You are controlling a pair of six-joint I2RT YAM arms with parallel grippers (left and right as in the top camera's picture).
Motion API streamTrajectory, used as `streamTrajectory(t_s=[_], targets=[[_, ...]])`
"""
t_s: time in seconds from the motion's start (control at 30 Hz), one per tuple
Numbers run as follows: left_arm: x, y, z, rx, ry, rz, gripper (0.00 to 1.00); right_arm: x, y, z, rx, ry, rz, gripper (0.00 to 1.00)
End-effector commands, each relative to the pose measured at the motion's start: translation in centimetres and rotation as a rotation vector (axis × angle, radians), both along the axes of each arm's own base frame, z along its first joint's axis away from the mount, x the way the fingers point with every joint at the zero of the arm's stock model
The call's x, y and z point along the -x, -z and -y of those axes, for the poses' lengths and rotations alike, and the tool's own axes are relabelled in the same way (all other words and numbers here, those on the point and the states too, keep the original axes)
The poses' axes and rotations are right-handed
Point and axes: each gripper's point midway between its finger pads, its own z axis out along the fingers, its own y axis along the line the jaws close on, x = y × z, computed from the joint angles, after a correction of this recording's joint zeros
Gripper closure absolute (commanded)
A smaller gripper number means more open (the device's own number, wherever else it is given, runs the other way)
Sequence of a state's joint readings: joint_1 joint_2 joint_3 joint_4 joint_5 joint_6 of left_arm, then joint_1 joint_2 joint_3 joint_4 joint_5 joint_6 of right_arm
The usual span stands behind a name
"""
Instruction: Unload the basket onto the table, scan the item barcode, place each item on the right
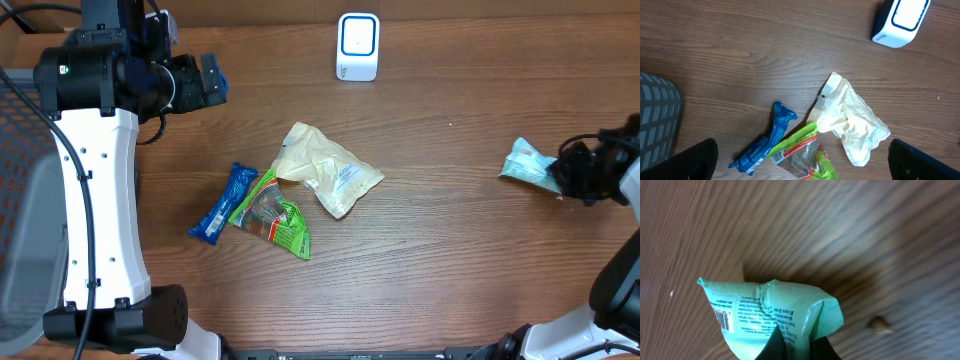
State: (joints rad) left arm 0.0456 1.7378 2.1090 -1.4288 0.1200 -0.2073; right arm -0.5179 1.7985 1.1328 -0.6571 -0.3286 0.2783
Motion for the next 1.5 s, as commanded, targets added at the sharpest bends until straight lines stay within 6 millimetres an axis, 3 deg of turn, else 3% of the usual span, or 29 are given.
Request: streamTrajectory(t_s=[0.0, 0.07, 0.1, 0.13, 0.17, 0.2, 0.27, 0.47, 0.57, 0.8, 0.87, 0.93, 1.1, 1.23, 1.37, 1.47], targets=[[-0.1, -0.4, 0.1, 0.006, -0.001, 0.013, 0.0, 0.4, -0.2, 1.6, 0.021, 0.055, -0.001, 0.96], [-0.1, -0.4, 0.1, 0.006, -0.001, 0.013, 0.0, 0.4, -0.2, 1.7, 0.015, 0.062, 0.001, 0.93], [-0.1, -0.4, 0.1, 0.006, -0.001, 0.012, 0.0, 0.4, -0.2, 1.5, 0.005, 0.059, 0.006, 0.8], [-0.1, -0.4, 0.1, 0.006, -0.001, 0.012, 0.0, 0.1, -0.5, 0.8, -0.03, 0.047, 0.023, 0.13], [-0.1, -0.4, 0.1, 0.006, -0.001, 0.012, 0.01, 0.0, -0.8, -0.2, -0.084, 0.028, 0.034, 0.02], [-0.1, -0.4, 0.1, 0.006, -0.001, 0.012, 0.0, 0.1, -1.2, -0.9, -0.12, 0.015, 0.037, 0.0], [-0.1, -0.4, 0.1, 0.006, -0.001, 0.013, 0.0, -0.1, -2.2, -1.9, -0.179, -0.015, 0.053, 0.0], [-0.1, -0.4, 0.1, 0.006, -0.001, 0.013, 0.0, -1.8, -8.5, -6.8, -0.244, -0.212, 0.117, 0.0], [-0.1, -0.4, 0.1, 0.006, -0.001, 0.013, 0.0, -3.1, -10.6, -10.8, -0.224, -0.342, 0.148, 0.0], [-0.1, -0.4, 0.1, 0.006, -0.001, 0.012, 0.01, -5.1, -11.9, -22.4, -0.256, -0.617, 0.237, 0.0], [-0.1, -0.4, 0.1, 0.006, -0.001, 0.013, 0.0, -5.3, -11.5, -27.6, -0.181, -0.751, 0.27, 0.11], [-0.1, -0.4, 0.1, 0.006, -0.001, 0.012, 0.0, -5.3, -10.9, -30.0, -0.095, -0.804, 0.275, 0.14], [-0.1, -0.4, 0.1, 0.006, -0.001, 0.013, 0.0, -5.0, -9.4, -36.6, 0.316, -0.959, 0.344, 0.18], [-0.1, -0.4, 0.1, 0.006, -0.001, 0.013, 0.0, -3.8, -8.0, -40.5, 0.528, -1.137, 0.393, 0.14], [-0.1, -0.4, 0.1, 0.006, -0.001, 0.012, 0.01, -3.3, -5.5, -42.2, 0.538, -1.246, 0.379, 0.14], [-0.1, -0.4, 0.1, 0.006, -0.001, 0.013, 0.0, -2.8, -2.0, -43.6, 0.464, -1.313, 0.346, 0.14]])
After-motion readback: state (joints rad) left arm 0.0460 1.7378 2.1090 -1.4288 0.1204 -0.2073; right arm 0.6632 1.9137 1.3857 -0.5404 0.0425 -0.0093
